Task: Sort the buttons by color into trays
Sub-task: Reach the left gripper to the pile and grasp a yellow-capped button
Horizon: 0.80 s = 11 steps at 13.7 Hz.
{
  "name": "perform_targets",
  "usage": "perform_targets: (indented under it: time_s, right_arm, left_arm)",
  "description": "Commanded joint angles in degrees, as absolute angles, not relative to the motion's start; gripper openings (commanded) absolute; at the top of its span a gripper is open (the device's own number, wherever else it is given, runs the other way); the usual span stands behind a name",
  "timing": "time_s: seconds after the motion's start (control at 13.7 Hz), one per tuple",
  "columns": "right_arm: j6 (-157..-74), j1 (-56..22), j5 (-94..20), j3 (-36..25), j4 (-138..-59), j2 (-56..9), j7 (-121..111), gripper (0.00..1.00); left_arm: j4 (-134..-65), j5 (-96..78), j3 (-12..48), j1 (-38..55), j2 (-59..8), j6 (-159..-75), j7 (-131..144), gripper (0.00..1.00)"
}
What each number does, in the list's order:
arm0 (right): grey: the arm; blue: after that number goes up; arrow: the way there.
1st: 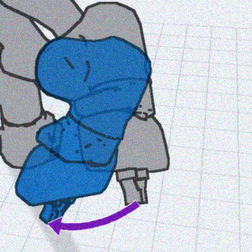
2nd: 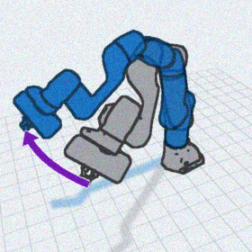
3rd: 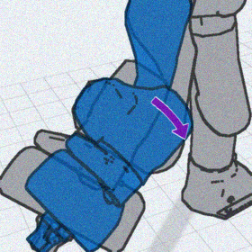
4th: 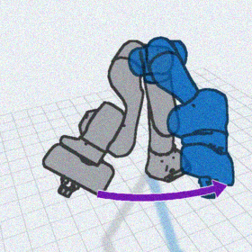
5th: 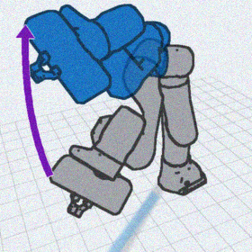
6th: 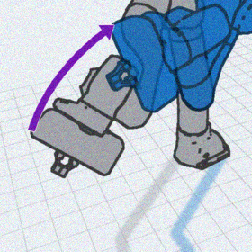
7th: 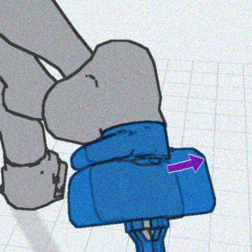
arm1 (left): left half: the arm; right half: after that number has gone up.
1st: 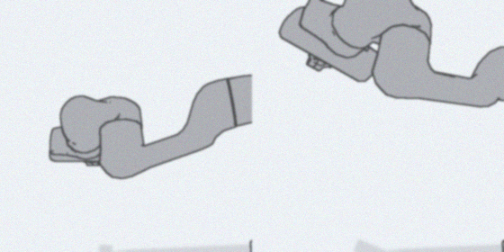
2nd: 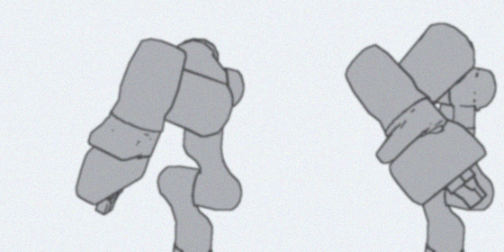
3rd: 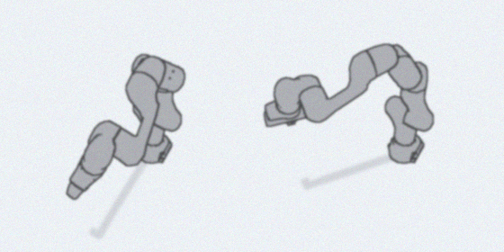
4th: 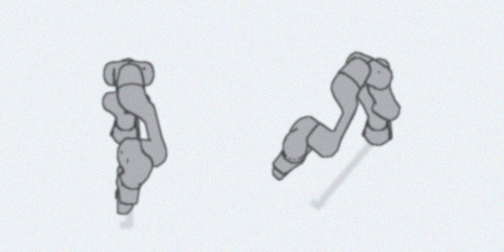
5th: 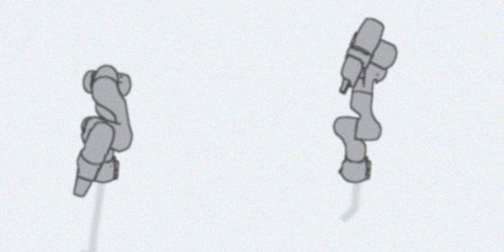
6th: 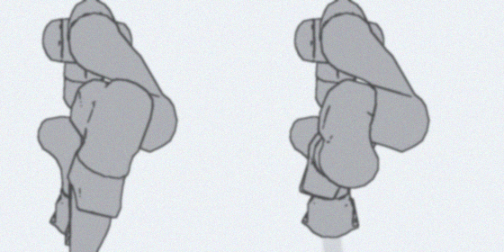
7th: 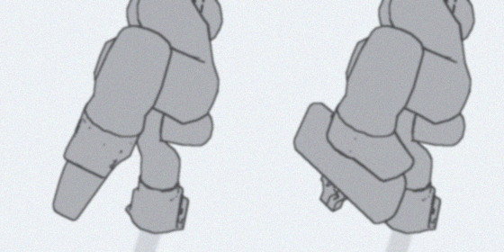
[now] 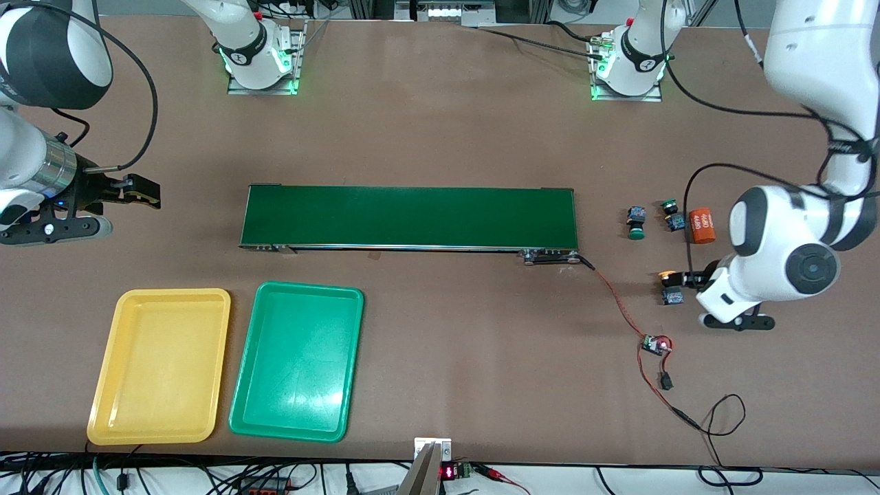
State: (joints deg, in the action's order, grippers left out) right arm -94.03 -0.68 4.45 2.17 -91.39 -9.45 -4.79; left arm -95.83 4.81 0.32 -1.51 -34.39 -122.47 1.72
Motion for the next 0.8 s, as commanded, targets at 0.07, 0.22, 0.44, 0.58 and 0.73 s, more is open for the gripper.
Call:
perform_targets:
  time_s: [0.07, 0.22, 0.44, 0.58, 0.73]
  right_arm:
    - [-93.9, -0.7, 5.4, 2.2, -91.6, -9.1, -4.5, 1.00]
    - [-93.9, -0.7, 5.4, 2.2, -91.7, -9.1, -4.5, 1.00]
    - [-93.8, -0.7, 5.4, 2.2, -91.7, -9.1, -4.5, 1.00]
    - [-93.8, -0.7, 5.4, 2.2, -91.7, -9.2, -4.5, 1.00]
    - [-93.8, -0.7, 5.4, 2.2, -91.7, -9.2, -4.5, 1.00]
  left_arm:
    - [-102.4, 6.4, 0.9, -2.3, -35.6, -135.2, 3.3, 0.88]
    - [-102.4, 6.4, 0.9, -2.5, -37.1, -136.5, 3.3, 0.77]
    - [-102.4, 6.4, 0.9, -2.5, -37.6, -135.8, 4.0, 0.27]
    - [-101.9, 6.4, 1.3, -1.9, -36.4, -131.3, 5.3, 0.12]
    - [-101.6, 6.3, 5.5, -2.6, -31.8, -124.7, 5.4, 0.12]
